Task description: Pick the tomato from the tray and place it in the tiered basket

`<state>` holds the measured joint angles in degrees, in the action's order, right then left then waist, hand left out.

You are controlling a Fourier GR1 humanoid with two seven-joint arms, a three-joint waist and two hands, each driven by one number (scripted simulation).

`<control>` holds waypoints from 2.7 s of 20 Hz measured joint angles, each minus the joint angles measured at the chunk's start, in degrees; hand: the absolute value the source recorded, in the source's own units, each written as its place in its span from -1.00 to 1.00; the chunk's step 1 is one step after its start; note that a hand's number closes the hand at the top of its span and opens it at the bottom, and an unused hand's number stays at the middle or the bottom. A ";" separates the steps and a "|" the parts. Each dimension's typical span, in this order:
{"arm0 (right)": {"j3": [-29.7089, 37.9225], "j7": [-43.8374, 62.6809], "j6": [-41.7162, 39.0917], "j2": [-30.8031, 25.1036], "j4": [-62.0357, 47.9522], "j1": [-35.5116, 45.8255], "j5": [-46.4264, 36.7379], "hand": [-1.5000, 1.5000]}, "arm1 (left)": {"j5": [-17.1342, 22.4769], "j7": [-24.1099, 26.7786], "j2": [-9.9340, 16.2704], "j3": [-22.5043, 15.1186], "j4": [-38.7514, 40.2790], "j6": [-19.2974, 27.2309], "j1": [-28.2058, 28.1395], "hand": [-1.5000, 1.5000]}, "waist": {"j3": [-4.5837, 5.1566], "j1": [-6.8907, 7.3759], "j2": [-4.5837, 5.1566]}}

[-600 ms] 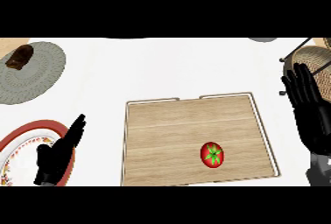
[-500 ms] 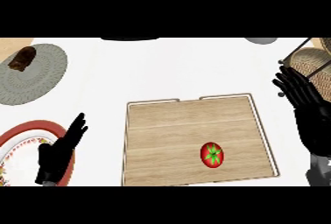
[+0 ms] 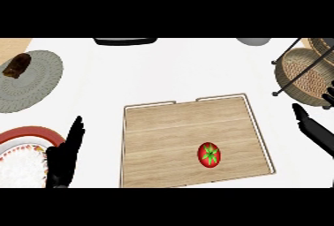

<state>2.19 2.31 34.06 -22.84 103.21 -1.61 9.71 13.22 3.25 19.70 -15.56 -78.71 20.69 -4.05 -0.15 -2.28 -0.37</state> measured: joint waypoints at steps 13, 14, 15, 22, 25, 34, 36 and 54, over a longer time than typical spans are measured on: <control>-11.64 16.59 -3.85 -8.91 24.23 -22.31 -12.72 -1.00 | -2.77 -1.14 -2.68 -1.30 -1.64 1.76 -0.22 0.00 | 0.39 1.73 0.27; -12.62 19.20 -5.04 -10.95 25.54 -23.25 -14.26 -1.00 | -2.75 -1.27 -2.69 -1.29 -1.68 1.68 -0.13 0.00 | 0.42 1.82 0.30; -13.20 21.96 -6.12 -13.16 26.94 -23.89 -16.07 -1.00 | -2.83 -1.23 -2.59 -1.33 -1.76 1.54 -0.09 0.00 | 0.47 1.97 0.34; -17.03 43.06 -12.36 -23.55 32.71 -23.13 -27.60 -1.00 | -3.11 -2.37 -2.57 -1.44 -1.87 1.08 0.89 0.00 | 0.60 3.08 0.61; -18.99 51.69 -14.21 -25.00 32.93 -18.22 -29.00 -1.00 | -3.75 -2.77 -3.05 -1.75 -1.51 1.40 1.51 0.00 | 0.54 3.42 0.61; -31.21 62.89 -20.27 -20.71 27.44 -3.22 -42.94 -1.00 | -4.27 -3.56 -3.75 -1.95 -0.74 0.71 2.67 0.00 | 0.43 4.23 0.55; -34.24 64.46 -22.09 -19.05 26.04 -1.70 -46.29 -1.00 | -4.14 -3.45 -3.69 -1.55 -0.43 0.51 2.76 0.00 | 0.40 4.08 0.49; -41.71 68.70 -36.22 4.01 9.23 7.93 -56.17 -1.00 | -5.01 -2.81 -4.41 -0.82 -1.26 0.62 1.06 0.00 | 0.21 3.04 0.32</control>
<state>-39.53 71.01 -2.17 -18.83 112.44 6.32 -46.46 8.21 0.43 15.29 -16.38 -79.97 21.30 -2.99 0.06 0.76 -0.05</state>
